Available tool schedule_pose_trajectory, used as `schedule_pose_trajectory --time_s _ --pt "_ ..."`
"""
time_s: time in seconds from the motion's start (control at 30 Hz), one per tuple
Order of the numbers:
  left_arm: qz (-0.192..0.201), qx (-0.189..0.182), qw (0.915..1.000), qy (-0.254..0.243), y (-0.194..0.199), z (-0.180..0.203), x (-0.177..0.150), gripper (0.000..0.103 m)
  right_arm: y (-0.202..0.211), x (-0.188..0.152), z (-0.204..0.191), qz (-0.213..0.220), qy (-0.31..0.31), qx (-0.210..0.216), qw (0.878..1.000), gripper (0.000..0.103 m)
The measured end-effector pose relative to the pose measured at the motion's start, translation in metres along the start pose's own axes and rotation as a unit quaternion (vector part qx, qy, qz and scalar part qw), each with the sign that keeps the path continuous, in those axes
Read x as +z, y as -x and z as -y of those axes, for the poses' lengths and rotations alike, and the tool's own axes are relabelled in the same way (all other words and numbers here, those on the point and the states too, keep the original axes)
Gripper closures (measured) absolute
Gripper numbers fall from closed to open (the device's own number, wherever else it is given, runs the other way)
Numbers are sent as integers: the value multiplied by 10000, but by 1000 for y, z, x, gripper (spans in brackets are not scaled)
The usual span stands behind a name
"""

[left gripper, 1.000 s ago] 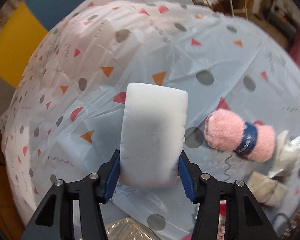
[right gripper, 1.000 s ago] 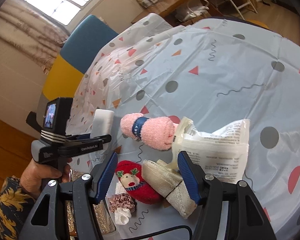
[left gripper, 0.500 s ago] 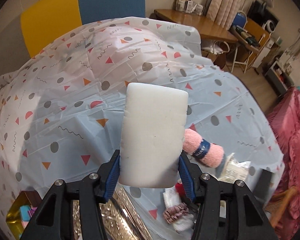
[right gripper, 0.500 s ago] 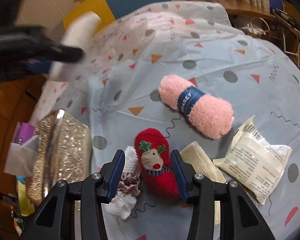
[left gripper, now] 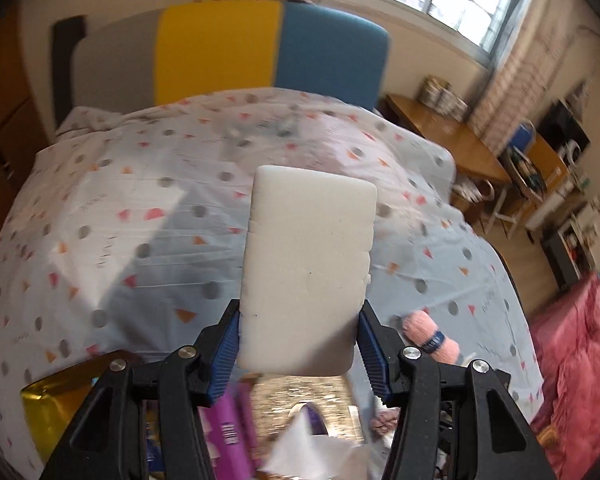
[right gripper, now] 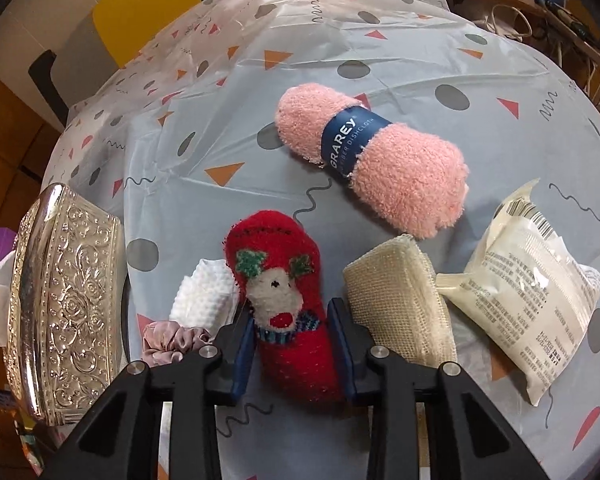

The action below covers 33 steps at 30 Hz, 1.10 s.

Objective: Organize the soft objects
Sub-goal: 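Carry the white block into the gold tray with the left gripper while the right gripper grasps the red sock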

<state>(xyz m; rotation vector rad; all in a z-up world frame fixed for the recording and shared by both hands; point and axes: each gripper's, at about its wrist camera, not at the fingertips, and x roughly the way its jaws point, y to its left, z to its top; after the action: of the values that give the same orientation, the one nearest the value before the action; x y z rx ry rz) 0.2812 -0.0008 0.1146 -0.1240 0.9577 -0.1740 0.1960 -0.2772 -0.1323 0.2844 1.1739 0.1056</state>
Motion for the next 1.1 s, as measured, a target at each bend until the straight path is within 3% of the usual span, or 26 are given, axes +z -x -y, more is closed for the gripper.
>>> schedule_pose_trajectory --time_s 0.23,0.4,0.57,0.77,0.87,1.1 --pt "454 596 9934 872 45 -134 -32 47 0 3 -4 30 221 -110 9997 67" --pt "437 701 9839 1582 53 -215 -97 47 0 4 -7 66 475 -264 9985 66" --pt "365 722 9704 2275 47 -270 -172 47 1 5 -8 112 626 -378 9973 66" --pt "-150 1080 9657 2355 8 -302 -223 46 1 4 -11 146 739 -469 9961 66" --pt "-430 942 9664 2354 -16 -300 -234 46 1 4 -11 155 753 -481 9959 66" --pt "-448 829 9633 2512 -40 -297 -232 32 1 2 -12 171 804 -517 9953 66"
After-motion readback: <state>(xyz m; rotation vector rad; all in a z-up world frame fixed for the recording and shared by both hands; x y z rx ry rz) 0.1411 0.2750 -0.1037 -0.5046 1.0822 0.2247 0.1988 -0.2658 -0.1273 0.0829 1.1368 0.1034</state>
